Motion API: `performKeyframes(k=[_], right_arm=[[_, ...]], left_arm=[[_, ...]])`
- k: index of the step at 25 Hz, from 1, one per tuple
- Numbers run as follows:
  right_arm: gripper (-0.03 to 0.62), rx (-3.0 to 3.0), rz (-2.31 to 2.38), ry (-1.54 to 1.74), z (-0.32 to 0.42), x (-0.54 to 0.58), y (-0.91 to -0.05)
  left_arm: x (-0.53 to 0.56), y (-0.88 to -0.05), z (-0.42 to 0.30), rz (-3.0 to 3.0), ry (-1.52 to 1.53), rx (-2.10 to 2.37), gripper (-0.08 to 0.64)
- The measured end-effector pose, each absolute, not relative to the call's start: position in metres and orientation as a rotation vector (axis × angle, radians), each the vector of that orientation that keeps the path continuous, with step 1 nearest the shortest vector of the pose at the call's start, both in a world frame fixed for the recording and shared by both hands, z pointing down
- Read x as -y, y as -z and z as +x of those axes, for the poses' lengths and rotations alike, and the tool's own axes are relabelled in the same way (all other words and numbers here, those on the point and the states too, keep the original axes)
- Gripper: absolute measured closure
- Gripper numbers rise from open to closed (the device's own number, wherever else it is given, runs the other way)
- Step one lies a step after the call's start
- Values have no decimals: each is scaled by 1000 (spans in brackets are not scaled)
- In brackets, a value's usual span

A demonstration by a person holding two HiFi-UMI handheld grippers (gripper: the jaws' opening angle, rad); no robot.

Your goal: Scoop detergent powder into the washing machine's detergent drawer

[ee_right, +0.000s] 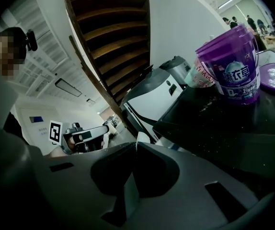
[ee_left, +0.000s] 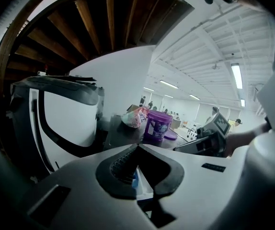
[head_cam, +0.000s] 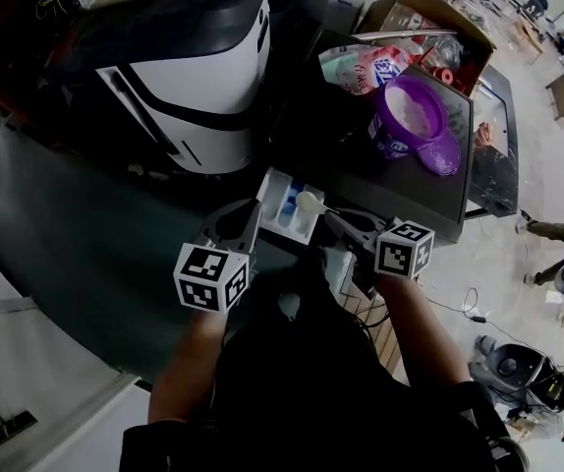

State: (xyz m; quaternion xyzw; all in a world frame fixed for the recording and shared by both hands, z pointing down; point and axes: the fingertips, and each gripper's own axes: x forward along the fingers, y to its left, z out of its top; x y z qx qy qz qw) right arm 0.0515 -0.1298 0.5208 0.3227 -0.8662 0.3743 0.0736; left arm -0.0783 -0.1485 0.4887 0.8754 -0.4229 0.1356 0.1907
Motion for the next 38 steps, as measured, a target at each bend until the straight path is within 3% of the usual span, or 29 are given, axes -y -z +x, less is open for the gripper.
performKeyframes(k=[38], right_arm=[[572, 2225, 791, -496, 32, 117, -596]], left_arm=[[145, -510, -92, 2405, -351, 1172, 554]])
